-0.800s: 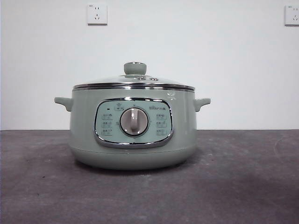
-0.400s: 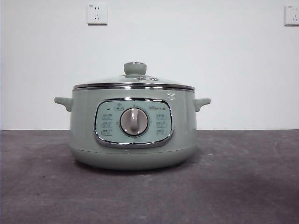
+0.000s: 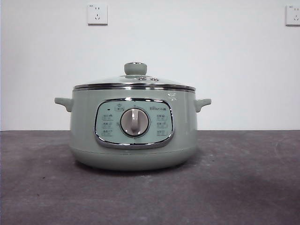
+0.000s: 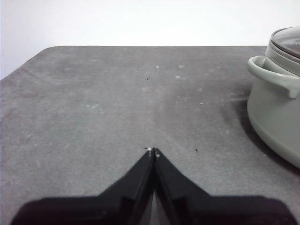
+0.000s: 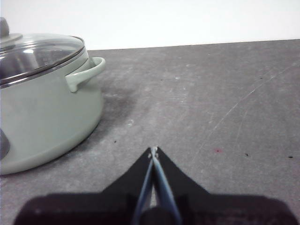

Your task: Pick up the egg,open the lid,put the egg in the pot,close the lid

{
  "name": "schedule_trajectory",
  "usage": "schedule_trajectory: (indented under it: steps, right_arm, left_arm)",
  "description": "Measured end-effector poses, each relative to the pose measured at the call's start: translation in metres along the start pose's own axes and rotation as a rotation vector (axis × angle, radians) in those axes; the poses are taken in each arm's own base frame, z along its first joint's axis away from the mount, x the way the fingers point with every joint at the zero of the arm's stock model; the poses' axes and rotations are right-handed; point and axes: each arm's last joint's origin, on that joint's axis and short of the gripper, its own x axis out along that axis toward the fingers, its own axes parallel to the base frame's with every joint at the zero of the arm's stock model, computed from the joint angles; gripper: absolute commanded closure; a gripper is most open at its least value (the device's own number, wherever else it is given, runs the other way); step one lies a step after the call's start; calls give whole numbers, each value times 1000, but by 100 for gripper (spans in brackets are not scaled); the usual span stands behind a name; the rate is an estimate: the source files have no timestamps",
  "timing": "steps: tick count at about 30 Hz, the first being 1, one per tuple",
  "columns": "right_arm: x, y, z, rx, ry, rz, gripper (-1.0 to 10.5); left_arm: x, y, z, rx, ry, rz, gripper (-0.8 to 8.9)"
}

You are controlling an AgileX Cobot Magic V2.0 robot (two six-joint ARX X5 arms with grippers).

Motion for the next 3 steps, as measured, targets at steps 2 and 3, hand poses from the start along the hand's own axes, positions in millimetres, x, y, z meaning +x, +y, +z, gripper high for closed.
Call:
schedule_trajectory:
  steps: [2, 3]
  right_arm:
    - [0, 0, 0, 0, 0, 0, 946]
    - [0, 0, 0, 0, 0, 0, 946]
  left_arm:
    - [0, 0, 0, 0, 0, 0, 817]
    - [0, 0, 0, 0, 0, 0, 817]
